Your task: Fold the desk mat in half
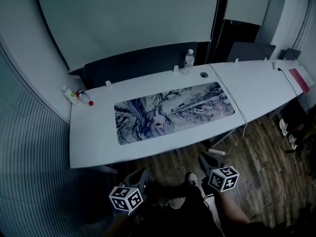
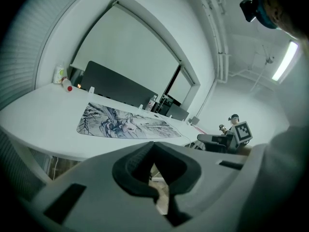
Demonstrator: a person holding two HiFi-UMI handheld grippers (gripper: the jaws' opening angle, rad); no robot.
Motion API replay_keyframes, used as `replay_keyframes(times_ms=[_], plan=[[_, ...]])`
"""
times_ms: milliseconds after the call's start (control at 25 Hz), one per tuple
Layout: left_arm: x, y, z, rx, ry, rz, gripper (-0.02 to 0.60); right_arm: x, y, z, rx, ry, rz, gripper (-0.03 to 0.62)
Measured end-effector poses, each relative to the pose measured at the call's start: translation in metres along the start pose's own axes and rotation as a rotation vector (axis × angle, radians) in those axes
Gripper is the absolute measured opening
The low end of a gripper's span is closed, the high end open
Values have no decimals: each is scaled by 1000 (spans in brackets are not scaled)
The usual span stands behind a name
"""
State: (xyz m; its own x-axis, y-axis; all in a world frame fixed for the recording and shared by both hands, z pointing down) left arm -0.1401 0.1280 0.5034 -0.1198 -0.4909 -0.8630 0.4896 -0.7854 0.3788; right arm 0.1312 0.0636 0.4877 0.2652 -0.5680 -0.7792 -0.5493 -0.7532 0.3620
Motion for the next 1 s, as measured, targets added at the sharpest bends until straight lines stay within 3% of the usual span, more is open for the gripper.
replay_keyframes(times_ms=[320, 1000], plan=[[7, 14, -3, 30, -8, -11, 6, 14, 13, -9, 29, -8, 10, 23], [30, 91, -39, 53, -21, 6, 6, 60, 33, -80, 58, 2, 59, 23]])
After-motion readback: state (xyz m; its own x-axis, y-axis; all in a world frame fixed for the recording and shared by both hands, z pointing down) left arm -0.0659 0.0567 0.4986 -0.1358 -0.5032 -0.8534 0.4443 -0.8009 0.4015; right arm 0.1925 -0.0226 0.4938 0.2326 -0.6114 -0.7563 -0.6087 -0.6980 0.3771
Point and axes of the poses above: the fingertips, and each gripper's own axes: y forward along the fingers, z to its left, x out of its top, the point moved 4 cm from there along -y, backward along the fingers, and after that the axes turned 9 degrees about y, right-handed, at the moved point
